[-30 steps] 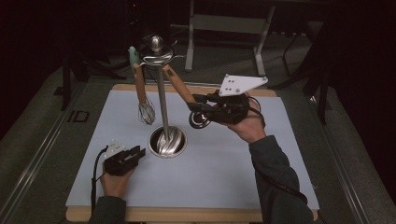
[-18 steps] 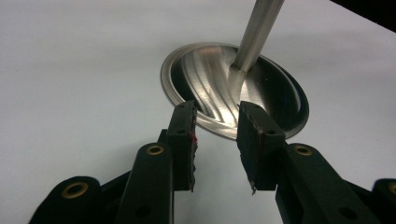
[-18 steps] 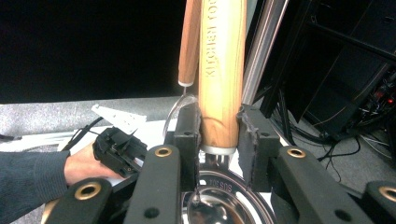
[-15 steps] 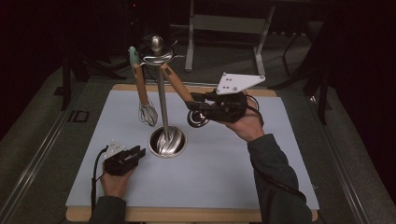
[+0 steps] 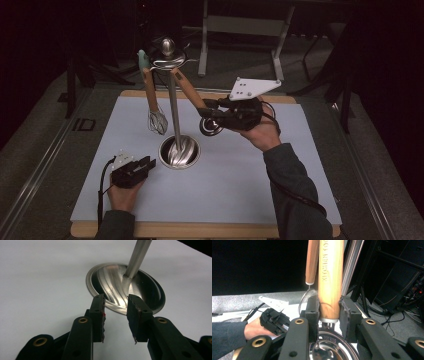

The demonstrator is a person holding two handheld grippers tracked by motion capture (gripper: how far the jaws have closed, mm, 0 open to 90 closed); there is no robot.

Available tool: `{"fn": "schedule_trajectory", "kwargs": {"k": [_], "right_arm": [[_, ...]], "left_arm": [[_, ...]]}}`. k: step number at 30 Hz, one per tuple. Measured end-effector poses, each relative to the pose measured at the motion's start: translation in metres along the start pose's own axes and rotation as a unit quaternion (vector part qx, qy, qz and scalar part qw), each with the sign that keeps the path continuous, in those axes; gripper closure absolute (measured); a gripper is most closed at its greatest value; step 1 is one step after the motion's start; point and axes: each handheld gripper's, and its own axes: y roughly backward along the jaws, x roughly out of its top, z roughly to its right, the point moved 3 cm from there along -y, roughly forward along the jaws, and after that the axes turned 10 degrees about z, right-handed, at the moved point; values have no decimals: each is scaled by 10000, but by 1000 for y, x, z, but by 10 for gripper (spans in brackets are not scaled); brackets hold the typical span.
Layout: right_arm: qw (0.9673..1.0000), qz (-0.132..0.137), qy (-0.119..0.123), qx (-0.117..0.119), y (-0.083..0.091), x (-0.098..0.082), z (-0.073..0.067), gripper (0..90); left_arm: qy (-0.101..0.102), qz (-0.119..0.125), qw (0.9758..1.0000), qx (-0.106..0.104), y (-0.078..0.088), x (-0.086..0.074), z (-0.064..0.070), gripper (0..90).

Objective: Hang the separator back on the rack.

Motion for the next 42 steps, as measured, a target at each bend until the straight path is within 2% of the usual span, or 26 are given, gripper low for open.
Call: {"fn": "schedule_trajectory", "kwargs": {"k": [18,42], "right_arm": [[9999,30,-119,-78,-7,-5,2,710],[9997,62,-232,-67,-16,-11,3,710]], "left_arm": [[15,19,10000,-2,0,0,0,677],[22,23,10000,-5,0,0,0,677]]}}
